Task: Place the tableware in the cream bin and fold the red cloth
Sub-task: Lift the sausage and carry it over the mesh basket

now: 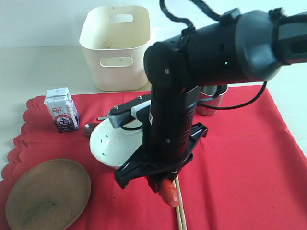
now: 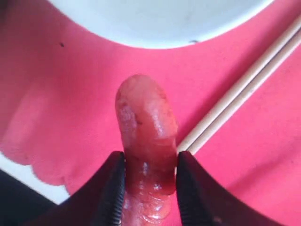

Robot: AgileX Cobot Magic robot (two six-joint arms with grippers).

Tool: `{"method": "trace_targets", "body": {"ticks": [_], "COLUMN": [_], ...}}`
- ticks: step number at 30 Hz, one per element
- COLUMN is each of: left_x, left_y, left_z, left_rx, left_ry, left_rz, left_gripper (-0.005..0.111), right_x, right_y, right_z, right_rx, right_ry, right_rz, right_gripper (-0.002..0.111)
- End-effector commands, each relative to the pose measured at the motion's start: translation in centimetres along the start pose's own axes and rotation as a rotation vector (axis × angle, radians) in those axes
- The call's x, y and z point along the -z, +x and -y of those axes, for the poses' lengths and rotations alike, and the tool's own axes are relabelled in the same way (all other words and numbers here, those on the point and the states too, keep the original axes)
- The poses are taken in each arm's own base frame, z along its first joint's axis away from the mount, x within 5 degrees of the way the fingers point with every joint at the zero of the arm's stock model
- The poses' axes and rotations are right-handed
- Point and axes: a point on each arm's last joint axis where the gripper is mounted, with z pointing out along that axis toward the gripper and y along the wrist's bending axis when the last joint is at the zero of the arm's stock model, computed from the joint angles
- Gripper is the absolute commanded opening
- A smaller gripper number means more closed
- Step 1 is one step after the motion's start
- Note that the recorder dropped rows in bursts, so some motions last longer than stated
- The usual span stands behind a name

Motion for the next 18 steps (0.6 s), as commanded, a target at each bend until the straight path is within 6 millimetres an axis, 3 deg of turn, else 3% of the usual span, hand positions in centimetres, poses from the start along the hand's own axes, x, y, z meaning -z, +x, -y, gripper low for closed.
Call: {"method": "trace_targets", "body": {"ticks": [1,10,18], "left_x": [0.0,0.0,0.0], "left_y": [0.0,0.0,0.0], "left_z": [0.0,0.0,0.0], "left_rx": [0.003,0.003,0.001], "left_ry": [0.000,0.000,0.000], "left_rz": [0.015,0.015,0.015], "left_gripper": [0.000,0.000,0.000], "right_x": [3.4,9.6,15.4], "right_y": [0.8,3.1,5.3], "right_z": [-0.4,-0.8,0.2], "right_rx": [0.013,0.047,0.116], "right_ry": [-0.029,-0.071,0.051], "right_rz": [0.100,0.328,0.532], "right_gripper": [0.006,0.006,0.006]}}
